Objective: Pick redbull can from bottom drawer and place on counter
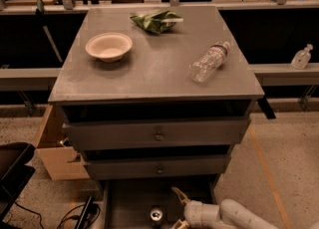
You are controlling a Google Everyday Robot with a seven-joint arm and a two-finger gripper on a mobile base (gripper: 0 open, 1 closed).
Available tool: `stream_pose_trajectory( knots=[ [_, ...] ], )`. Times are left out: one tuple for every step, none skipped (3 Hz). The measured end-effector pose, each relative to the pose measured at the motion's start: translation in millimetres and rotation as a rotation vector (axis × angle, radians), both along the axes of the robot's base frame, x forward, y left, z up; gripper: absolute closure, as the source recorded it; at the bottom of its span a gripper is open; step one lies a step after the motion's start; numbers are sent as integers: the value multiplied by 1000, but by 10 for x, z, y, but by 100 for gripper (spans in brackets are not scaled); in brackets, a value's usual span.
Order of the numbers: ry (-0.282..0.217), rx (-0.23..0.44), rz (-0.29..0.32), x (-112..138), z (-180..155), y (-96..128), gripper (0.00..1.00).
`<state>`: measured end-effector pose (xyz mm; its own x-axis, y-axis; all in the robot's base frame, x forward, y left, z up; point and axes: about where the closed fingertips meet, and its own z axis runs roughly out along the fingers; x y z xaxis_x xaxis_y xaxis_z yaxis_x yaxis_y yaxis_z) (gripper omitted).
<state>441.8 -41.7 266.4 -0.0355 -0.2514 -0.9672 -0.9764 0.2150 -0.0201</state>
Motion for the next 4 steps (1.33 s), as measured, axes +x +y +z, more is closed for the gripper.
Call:
stream_pose_trajectory(
  knots=[
    [0, 0, 0, 0, 0, 0, 0],
    [-24, 25, 20, -28, -117, 186, 0],
    [-63, 68, 52, -50, -257, 463, 0],
    [-83, 99, 71, -56, -331, 646, 0]
  ],
)
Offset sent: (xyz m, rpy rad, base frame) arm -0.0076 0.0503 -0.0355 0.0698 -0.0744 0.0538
